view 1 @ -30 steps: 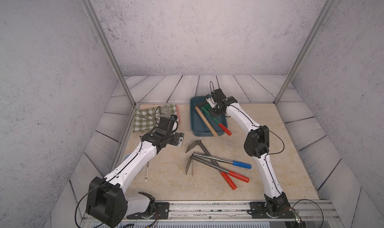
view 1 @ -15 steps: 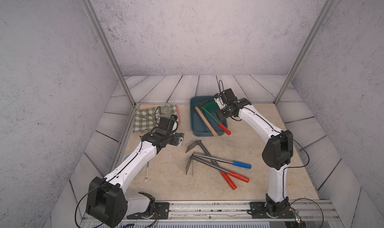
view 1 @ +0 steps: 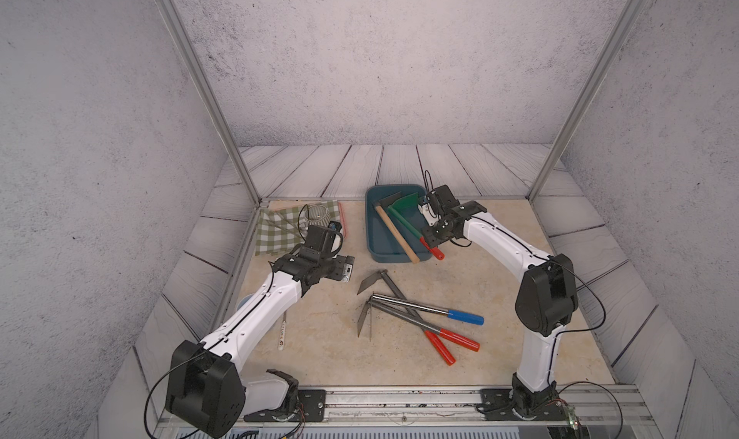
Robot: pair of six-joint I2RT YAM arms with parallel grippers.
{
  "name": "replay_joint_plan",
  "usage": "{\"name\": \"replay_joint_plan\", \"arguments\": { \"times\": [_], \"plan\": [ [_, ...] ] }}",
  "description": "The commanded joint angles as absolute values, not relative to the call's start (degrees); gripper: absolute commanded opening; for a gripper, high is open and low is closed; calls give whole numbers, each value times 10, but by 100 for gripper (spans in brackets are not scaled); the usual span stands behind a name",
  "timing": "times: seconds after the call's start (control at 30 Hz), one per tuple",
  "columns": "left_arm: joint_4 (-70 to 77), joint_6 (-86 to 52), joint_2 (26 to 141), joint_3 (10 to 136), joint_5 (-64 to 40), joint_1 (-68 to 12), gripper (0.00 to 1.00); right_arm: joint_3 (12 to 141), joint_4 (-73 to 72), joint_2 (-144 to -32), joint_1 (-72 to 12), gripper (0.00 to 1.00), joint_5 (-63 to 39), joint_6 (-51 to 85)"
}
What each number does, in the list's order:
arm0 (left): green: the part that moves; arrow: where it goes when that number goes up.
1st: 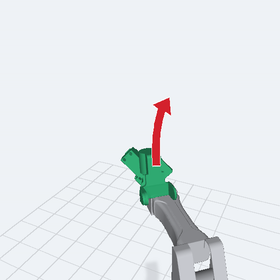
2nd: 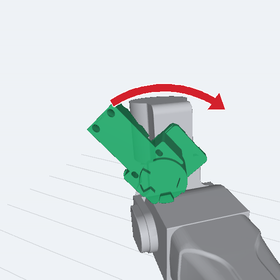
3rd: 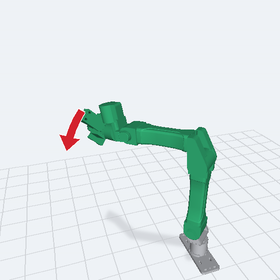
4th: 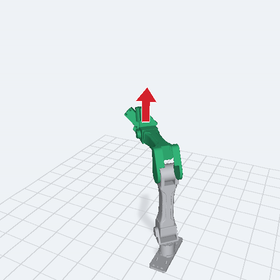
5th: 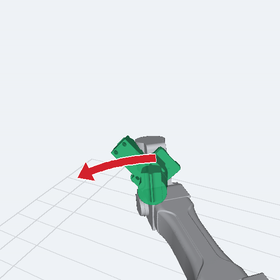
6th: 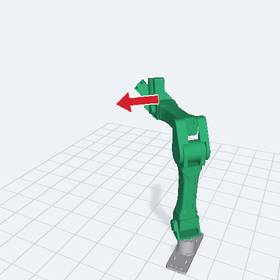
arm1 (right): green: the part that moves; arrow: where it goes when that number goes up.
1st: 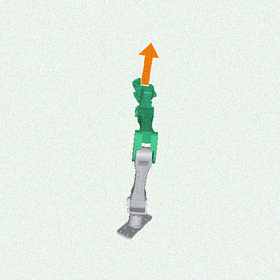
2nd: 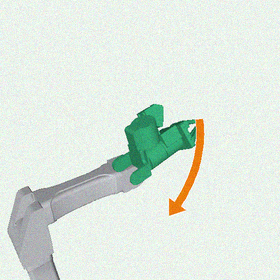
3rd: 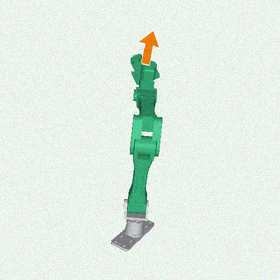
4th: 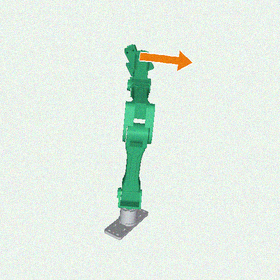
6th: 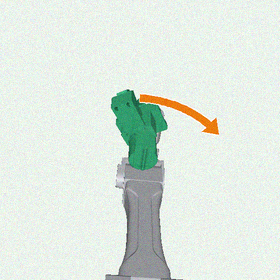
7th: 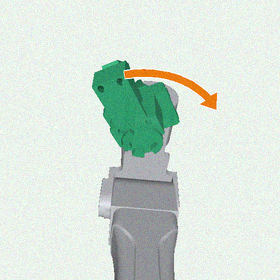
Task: Put the small hoe into the storage box
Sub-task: Place the hoe in the storage box, then adjust the hoe in the storage box.
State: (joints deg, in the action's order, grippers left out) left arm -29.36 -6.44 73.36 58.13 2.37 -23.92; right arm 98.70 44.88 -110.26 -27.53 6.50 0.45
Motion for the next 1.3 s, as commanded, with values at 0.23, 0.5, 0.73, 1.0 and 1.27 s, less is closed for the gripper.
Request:
{"name": "replay_joint_plan", "arguments": {
  "times": [0.23, 0.5, 0.73, 1.0, 1.27],
  "plan": [
    [-302, -62, 739, 585, 32, -245, 91, 998, 437, -1158, -275, 50, 52, 11],
    [-303, -62, 741, 585, 33, -247, 91, 1016, 436, -1196, -275, 45, 47, 17],
    [-304, -64, 744, 587, 30, -248, 91, 1036, 423, -1212, -276, 22, 43, 28],
    [-301, -80, 746, 586, 21, -261, 91, 1102, 419, -1248, -275, 20, 80, 26],
    [-300, -84, 756, 589, 25, -270, 91, 1141, 437, -1273, -275, 43, 91, 26]
  ]
}}
